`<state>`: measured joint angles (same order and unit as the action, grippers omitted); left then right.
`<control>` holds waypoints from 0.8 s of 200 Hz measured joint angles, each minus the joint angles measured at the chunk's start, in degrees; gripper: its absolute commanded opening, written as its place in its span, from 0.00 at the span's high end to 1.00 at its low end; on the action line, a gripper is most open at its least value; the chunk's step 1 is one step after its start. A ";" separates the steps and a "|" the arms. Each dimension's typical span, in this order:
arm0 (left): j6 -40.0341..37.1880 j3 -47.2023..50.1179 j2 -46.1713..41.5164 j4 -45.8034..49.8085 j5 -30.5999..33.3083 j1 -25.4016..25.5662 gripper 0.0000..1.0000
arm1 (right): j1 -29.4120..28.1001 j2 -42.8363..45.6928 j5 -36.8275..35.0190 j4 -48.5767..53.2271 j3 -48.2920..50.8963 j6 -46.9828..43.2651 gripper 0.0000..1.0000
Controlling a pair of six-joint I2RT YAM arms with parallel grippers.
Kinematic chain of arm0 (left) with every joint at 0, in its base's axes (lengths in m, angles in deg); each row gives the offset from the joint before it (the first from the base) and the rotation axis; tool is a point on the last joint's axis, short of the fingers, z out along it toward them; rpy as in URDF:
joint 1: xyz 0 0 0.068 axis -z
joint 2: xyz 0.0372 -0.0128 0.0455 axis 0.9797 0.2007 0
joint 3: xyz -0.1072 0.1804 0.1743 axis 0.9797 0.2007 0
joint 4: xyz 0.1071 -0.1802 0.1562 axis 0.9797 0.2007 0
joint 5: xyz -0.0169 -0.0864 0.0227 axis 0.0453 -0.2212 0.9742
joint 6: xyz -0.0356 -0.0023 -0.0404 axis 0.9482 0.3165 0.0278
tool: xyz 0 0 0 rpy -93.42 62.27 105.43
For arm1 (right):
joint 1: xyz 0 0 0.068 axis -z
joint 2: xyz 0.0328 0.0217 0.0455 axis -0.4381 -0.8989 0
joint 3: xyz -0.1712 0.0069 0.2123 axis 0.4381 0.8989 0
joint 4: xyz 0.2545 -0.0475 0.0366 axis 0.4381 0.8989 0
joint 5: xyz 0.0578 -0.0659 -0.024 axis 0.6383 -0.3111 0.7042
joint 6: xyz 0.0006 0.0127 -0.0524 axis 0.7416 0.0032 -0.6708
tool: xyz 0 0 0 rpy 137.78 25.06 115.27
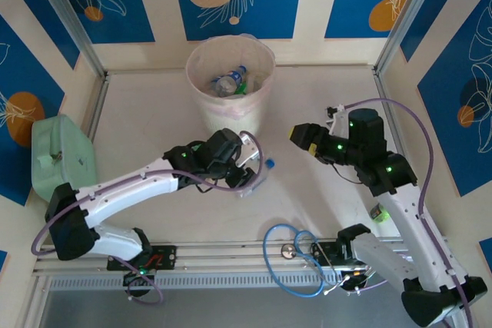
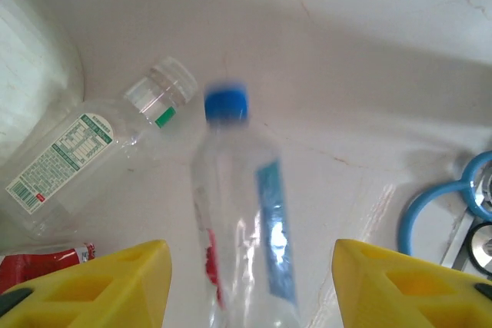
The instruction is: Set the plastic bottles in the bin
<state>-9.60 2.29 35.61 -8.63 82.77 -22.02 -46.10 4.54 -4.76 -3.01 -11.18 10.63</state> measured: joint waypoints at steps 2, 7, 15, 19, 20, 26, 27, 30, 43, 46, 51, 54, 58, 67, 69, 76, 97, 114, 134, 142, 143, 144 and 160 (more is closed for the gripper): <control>0.13 0.11 -0.15 -0.17 -0.13 -0.02 0.42 | -0.46 -0.11 0.00 -0.11 -0.04 -0.07 0.24; 0.42 0.28 -0.55 -0.42 -0.39 -0.02 0.42 | -1.53 -0.52 0.00 -0.35 -0.09 -0.33 0.24; 0.68 0.48 -1.14 -0.87 -0.85 -0.02 0.42 | -3.19 -1.29 -0.09 -0.63 -0.24 -0.70 0.24; 0.85 0.52 -1.38 -1.03 -0.98 -0.04 0.41 | -3.85 -1.66 -0.28 -0.76 -0.35 -0.92 0.24; 0.85 0.55 -1.46 -1.09 -1.09 -0.04 0.41 | -4.13 -1.81 -0.42 -0.79 -0.39 -1.03 0.24; 1.01 0.61 -1.79 -1.44 -1.31 -0.04 0.41 | -5.11 -2.40 -0.92 -0.87 -0.59 -1.18 0.24; 1.03 0.63 -1.88 -1.51 -1.31 -0.07 0.41 | -5.25 -2.47 -0.98 -0.85 -0.63 -1.18 0.24; 1.05 0.68 -2.01 -1.70 -1.33 -0.09 0.40 | -5.73 -2.73 -1.33 -0.81 -0.74 -1.31 0.24; 1.22 0.79 -2.62 -2.08 -1.29 -0.17 0.36 | -6.95 -3.65 -3.04 -0.44 -1.27 -1.68 0.24; 1.18 0.81 -2.69 -2.10 -1.29 -0.22 0.34 | -7.04 -3.80 -3.50 -0.24 -1.40 -1.68 0.24; 1.38 0.81 -2.80 -2.08 -1.25 -0.31 0.32 | -7.02 -4.04 -4.20 0.04 -1.62 -1.70 0.24; 1.07 0.83 -2.80 -2.05 -1.20 -0.33 0.31 | -6.80 -4.17 -4.83 0.39 -1.75 -1.70 0.24; 1.40 0.83 -2.82 -2.01 -1.09 -0.39 0.30 | -6.60 -4.31 -5.38 0.59 -1.88 -1.70 0.24; 1.16 0.98 -2.71 -1.73 -0.55 -0.46 0.26 | -5.66 -4.55 -6.58 1.40 -2.05 -1.66 0.24; 1.27 1.03 -2.71 -1.66 -0.35 -0.48 0.26 | -5.44 -4.57 -6.75 1.60 -2.05 -1.64 0.24; 1.55 1.33 -2.56 -1.25 0.33 -0.52 0.24 | -4.55 -4.61 -7.39 2.21 -2.05 -1.46 0.23; 3.06 3.93 -2.34 -0.68 1.99 -0.79 0.21 | -2.21 -4.57 -7.76 2.95 -1.64 -1.05 0.23; 5.44 7.74 -3.21 -0.79 2.43 -0.90 0.18 | -1.75 -5.42 -7.17 3.06 -0.98 -1.16 0.22; 10.32 13.38 -7.65 -0.04 4.50 -0.96 0.16 | -4.04 -9.46 -6.54 3.28 -0.92 -2.43 0.21; 12.90 14.95 -10.19 0.76 5.90 -1.11 0.16 | -6.12 -11.67 -7.06 3.52 -0.92 -2.97 0.21; 13.14 15.08 -10.43 0.83 6.03 -1.16 0.16 | -6.32 -11.85 -7.10 3.54 -0.92 -2.99 0.21; 13.35 15.21 -10.67 0.92 6.19 -1.16 0.16 | -6.54 -12.07 -7.15 3.52 -0.94 -3.02 0.21; 19.02 15.98 -15.96 4.26 10.62 -2.19 0.16 | -12.28 -16.92 -9.09 4.15 -0.94 -3.43 0.20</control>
<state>9.41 18.27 19.66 -4.37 93.39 -24.21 -58.39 -12.37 -13.85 1.14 -12.12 7.20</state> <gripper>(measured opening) 0.843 0.791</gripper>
